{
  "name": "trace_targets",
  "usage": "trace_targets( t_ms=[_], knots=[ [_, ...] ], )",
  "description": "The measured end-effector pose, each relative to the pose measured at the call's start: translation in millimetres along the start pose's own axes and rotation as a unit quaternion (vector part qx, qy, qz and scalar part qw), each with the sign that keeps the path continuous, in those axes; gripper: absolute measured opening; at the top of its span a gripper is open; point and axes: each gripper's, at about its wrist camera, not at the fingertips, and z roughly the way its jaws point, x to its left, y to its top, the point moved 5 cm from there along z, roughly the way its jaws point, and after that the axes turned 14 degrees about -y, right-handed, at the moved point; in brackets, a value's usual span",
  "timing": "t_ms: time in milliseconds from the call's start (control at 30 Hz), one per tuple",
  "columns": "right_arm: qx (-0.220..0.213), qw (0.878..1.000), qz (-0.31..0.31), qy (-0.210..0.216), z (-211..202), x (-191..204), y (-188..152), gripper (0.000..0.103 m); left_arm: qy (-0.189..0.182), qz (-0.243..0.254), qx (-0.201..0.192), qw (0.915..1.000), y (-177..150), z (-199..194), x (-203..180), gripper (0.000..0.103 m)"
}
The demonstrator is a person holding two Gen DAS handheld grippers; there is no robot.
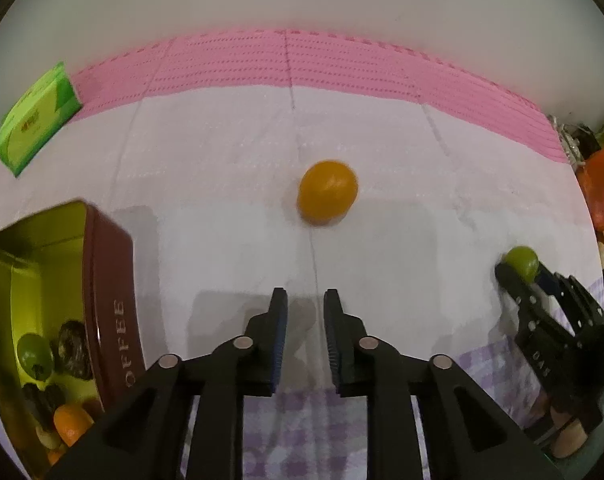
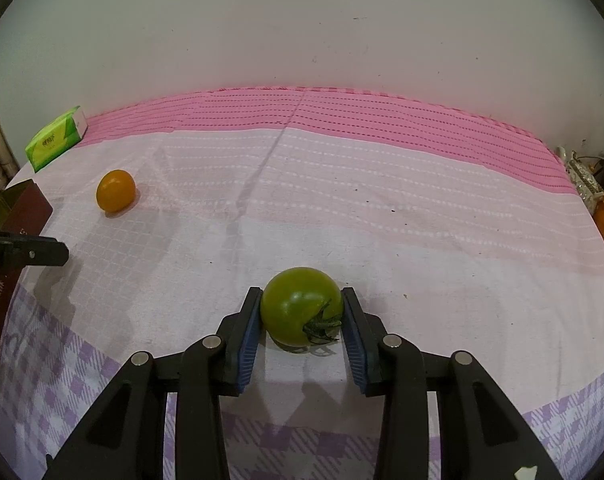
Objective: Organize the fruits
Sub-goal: 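Reach for and grasp the small orange mandarin with the left gripper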
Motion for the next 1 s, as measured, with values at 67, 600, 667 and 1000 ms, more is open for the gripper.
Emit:
trace_targets(
  t_ms=[67, 600, 667, 1000],
  knots=[
    [0.0, 1.0, -0.001, 0.0, 1, 0, 1, 0.036, 0.004, 0.01, -0.002, 0.9999, 6, 3, -5, 0.025],
    [0.006, 1.0, 0.027, -0.01, 4, -13, 1, 0.035, 0.008, 0.045, -0.001, 0.999, 47, 38, -18, 0.027],
    [0.006, 1.0, 0.029, -0.008, 4, -14, 1, 0.036, 0.004, 0.039, 0.002, 0.9992, 44, 40, -16, 0.027],
    [0.007, 1.0, 0.029, -0.007, 3, -16, 2, 0.035, -0.015, 0.03, -0.001, 0.9994, 42, 30, -19, 0.053]
  ],
)
